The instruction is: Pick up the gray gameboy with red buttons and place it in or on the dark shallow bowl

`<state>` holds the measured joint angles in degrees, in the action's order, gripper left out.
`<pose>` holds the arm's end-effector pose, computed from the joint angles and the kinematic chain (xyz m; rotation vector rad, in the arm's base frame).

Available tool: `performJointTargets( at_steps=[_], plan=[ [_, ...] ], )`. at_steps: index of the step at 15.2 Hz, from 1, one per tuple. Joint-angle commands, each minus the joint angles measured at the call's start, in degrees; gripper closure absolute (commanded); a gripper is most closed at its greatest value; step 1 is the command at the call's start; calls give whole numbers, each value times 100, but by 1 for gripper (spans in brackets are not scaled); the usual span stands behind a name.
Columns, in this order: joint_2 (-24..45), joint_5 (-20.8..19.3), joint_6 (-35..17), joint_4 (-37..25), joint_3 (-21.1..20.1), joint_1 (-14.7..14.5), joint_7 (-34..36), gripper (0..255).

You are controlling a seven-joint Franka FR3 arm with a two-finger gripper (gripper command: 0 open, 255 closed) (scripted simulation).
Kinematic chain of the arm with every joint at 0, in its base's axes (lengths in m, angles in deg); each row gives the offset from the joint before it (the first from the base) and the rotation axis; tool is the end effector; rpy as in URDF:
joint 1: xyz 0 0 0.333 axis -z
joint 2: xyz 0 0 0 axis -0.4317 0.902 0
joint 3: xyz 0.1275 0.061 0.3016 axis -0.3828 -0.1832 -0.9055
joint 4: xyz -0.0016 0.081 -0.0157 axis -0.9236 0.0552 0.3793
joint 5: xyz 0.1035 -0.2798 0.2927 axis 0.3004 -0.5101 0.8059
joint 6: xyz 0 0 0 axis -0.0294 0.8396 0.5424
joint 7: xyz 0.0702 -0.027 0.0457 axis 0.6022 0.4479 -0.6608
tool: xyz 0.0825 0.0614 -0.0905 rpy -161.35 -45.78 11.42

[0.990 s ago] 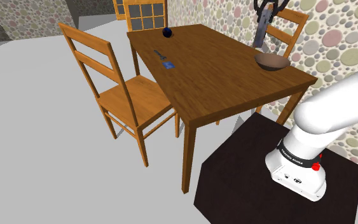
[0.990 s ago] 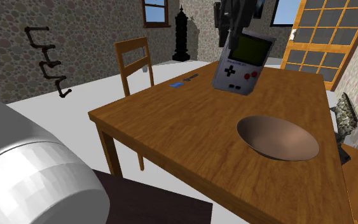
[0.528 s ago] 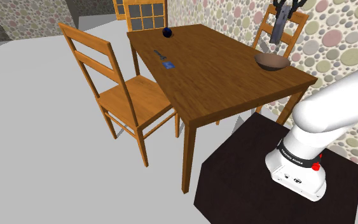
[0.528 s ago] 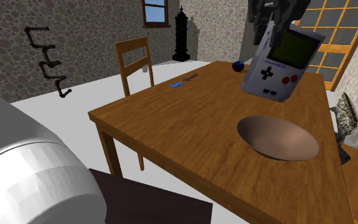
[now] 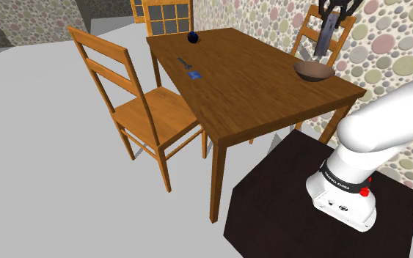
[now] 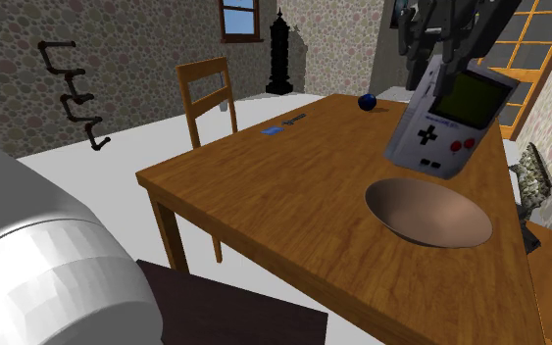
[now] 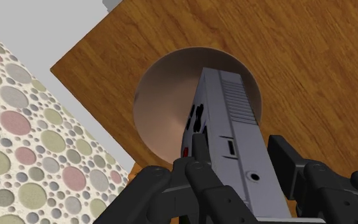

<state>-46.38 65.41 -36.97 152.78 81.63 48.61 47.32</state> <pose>0.3202 -0.3371 0.6088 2.7152 -1.5142 -0.0009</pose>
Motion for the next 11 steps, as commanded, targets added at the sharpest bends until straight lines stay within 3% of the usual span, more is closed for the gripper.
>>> performJointTargets(
  at_steps=[1, 11],
  plan=[
    [-44, -16, -158, 194, 6, 8, 13, 255],
    [-134, -75, -917, 1042, 56, 41, 66, 255]
  ],
)
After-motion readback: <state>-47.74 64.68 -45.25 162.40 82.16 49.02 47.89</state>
